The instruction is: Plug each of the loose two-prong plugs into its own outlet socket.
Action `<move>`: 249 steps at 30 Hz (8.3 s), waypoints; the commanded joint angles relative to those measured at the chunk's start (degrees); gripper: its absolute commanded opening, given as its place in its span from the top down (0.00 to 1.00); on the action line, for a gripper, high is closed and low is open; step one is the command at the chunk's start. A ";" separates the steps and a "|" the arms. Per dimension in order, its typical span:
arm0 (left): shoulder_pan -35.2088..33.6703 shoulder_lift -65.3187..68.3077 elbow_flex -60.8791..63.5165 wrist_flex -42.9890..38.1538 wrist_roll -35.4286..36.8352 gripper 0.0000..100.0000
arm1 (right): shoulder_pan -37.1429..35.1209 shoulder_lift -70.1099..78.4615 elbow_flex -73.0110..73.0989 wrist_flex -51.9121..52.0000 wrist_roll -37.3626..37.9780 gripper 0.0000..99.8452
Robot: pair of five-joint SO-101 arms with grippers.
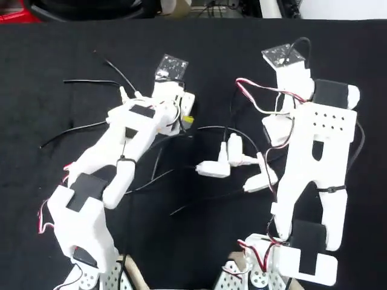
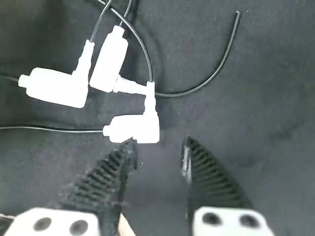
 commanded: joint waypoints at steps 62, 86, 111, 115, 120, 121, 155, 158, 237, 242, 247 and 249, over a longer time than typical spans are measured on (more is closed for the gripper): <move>-34.33 -79.38 65.27 39.82 -65.23 0.97 | -13.10 -0.57 10.33 -4.75 -4.31 0.86; -43.03 -120.00 70.55 41.67 -22.42 0.71 | -44.48 22.37 17.45 -69.01 -29.10 0.84; -43.21 -120.00 79.25 37.19 -25.58 0.71 | -41.14 54.64 -22.02 -66.90 -27.25 0.62; -43.21 -120.00 79.25 37.19 -25.58 0.71 | -40.62 59.03 -31.60 -55.56 -26.99 0.62; -43.21 -120.00 79.34 37.19 -25.58 0.71 | -40.62 64.66 -41.98 -47.30 -26.90 0.68; -43.21 -120.00 79.34 37.19 -25.58 0.71 | -40.62 65.45 -43.74 -45.71 -26.90 0.73; -43.12 -120.00 80.40 36.75 -25.67 0.71 | -41.67 38.99 -30.55 -0.97 -27.16 0.99; -43.12 -120.00 80.40 36.75 -25.67 0.71 | -43.60 31.08 -15.25 -8.18 -27.16 0.99; -40.75 -120.00 80.57 37.19 -25.67 0.71 | -50.64 46.81 -19.38 -8.53 11.69 0.96; -40.66 -120.00 80.57 37.19 -25.67 0.71 | -50.55 48.31 -22.11 -7.03 9.85 0.97; -40.57 -120.00 80.57 37.19 -25.67 0.71 | -49.85 46.99 -24.66 -5.80 3.96 0.99; -40.57 -120.00 80.57 37.19 -25.67 0.71 | -49.67 44.26 -24.57 -4.31 2.11 0.99</move>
